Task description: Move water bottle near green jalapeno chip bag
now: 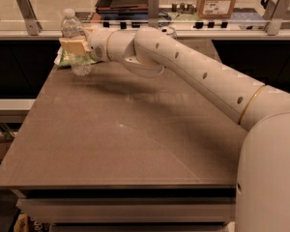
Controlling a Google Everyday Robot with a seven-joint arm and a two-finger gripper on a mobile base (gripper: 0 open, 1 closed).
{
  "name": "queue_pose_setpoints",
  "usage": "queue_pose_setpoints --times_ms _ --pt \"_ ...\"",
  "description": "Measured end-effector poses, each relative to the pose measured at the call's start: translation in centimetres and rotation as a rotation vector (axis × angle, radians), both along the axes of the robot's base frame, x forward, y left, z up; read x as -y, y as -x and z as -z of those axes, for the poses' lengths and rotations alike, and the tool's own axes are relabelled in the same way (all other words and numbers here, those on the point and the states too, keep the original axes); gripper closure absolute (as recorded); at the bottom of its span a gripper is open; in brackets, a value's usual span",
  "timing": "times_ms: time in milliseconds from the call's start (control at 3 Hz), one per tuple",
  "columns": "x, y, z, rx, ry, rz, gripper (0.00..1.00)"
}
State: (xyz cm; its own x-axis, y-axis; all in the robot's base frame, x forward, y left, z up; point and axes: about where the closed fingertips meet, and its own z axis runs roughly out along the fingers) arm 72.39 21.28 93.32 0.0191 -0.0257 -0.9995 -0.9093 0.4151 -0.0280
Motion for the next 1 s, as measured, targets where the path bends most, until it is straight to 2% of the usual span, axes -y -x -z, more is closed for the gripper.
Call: queue_pose_setpoints --times_ms 1000 --pt "0.68 0.81 0.63 -0.004 0.073 0.044 1.0"
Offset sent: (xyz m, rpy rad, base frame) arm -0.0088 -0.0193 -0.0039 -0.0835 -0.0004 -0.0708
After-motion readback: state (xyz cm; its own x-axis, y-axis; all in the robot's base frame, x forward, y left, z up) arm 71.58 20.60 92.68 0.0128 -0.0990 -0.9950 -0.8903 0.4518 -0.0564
